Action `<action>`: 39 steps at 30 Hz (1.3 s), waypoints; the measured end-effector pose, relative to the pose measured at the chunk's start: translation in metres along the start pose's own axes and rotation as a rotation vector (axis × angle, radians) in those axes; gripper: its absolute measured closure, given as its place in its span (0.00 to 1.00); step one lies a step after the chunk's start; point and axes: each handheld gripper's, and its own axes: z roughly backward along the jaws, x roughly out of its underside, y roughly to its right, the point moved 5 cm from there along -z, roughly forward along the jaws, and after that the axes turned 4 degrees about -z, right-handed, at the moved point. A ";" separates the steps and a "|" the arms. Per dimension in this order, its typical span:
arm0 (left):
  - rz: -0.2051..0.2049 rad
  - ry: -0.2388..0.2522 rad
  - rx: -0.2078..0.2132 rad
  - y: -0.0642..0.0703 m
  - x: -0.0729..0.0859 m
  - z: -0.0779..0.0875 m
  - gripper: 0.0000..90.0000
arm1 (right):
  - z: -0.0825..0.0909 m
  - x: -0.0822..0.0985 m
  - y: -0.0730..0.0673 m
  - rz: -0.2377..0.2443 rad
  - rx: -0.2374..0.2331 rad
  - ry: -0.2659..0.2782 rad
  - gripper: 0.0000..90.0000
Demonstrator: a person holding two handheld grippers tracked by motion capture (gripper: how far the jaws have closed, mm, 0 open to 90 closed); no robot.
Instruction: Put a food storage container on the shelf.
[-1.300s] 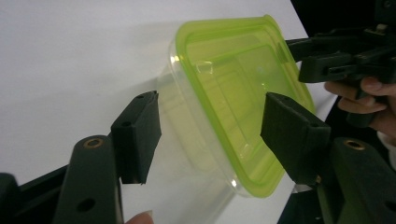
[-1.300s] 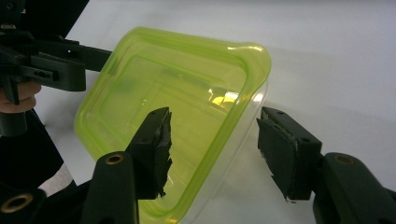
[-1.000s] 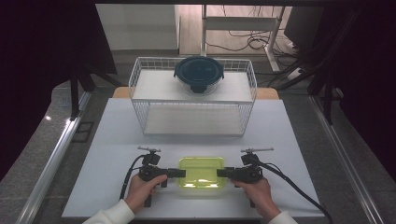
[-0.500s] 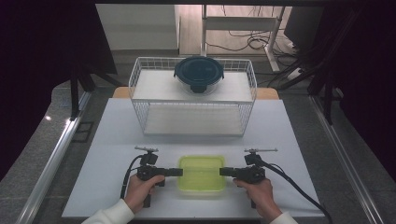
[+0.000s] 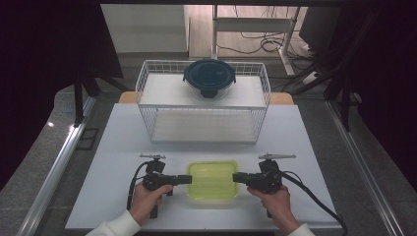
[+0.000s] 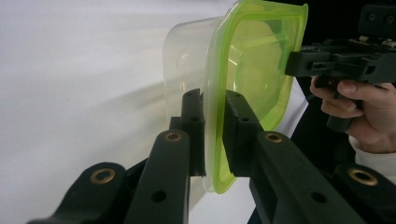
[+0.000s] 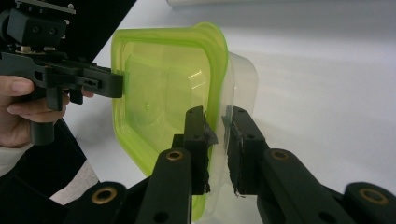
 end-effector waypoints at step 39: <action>-0.189 0.092 -0.041 0.038 -0.050 0.033 0.89 | 0.027 -0.043 -0.031 0.180 0.014 0.103 0.86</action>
